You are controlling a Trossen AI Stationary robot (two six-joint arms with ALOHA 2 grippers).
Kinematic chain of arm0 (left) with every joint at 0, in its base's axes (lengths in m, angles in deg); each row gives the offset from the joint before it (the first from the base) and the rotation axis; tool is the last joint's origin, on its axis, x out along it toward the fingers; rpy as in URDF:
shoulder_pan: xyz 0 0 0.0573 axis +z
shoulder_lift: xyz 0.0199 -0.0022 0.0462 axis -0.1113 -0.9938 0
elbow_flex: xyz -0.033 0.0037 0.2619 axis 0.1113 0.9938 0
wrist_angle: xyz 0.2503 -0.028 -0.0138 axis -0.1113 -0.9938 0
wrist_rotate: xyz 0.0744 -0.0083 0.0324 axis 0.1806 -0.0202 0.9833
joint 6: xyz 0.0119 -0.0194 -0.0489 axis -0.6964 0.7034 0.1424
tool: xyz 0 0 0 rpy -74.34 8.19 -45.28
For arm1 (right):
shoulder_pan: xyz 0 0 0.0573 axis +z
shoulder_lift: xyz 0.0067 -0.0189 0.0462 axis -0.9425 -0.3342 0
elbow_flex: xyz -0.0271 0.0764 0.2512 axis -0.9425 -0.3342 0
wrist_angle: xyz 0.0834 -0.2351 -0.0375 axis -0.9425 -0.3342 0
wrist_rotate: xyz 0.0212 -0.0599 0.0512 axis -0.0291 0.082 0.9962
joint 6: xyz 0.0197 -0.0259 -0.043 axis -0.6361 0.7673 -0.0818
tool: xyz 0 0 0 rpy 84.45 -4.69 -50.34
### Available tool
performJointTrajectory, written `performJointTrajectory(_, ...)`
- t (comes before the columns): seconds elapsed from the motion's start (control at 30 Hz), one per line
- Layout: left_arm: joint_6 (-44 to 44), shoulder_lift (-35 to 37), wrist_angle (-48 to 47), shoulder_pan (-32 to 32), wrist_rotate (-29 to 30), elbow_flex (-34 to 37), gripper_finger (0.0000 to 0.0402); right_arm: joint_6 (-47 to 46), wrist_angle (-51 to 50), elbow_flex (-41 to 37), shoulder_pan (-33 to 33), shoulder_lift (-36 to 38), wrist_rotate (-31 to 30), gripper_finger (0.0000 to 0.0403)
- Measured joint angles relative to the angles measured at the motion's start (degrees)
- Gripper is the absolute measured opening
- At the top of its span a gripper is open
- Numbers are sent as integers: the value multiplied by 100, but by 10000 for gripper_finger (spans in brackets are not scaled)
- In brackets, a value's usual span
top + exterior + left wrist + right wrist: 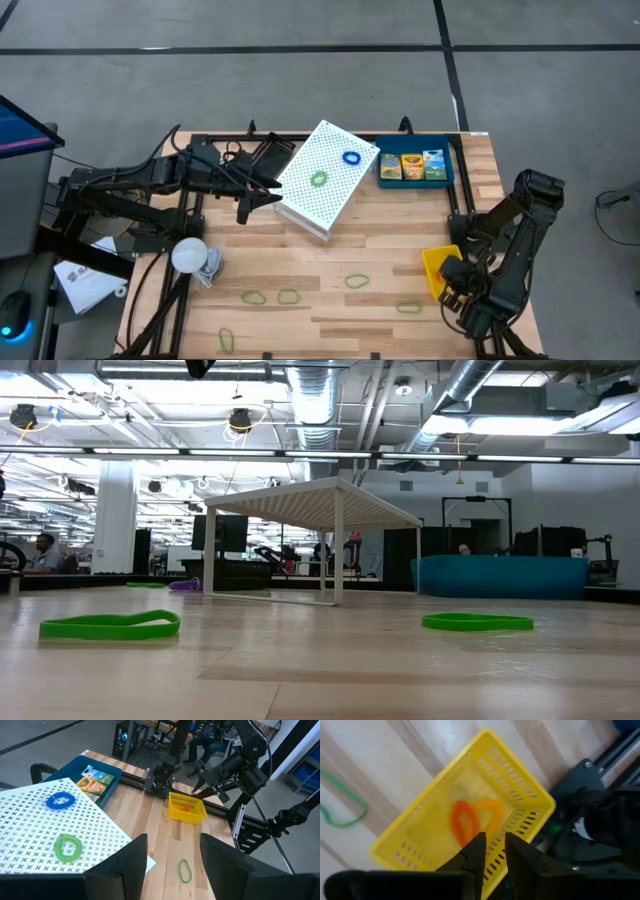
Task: Pick & Place Office Desk Supplies
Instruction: Put the purple spring keychain into the yellow bin
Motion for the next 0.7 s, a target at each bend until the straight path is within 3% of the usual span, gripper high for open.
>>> performJointTrajectory(0.47, -6, 0, 65, 0, 92, 0, 176, -446, -65, 2, 0, 0, -129, 109)
performJointTrajectory(0.57, -21, -48, 612, 51, 263, -1, 176, -446, -67, 2, 0, 0, -129, 109)
performJointTrajectory(0.7, -449, -151, 2228, 395, 243, -10, 176, -446, -70, 2, -7, 0, -131, 109)
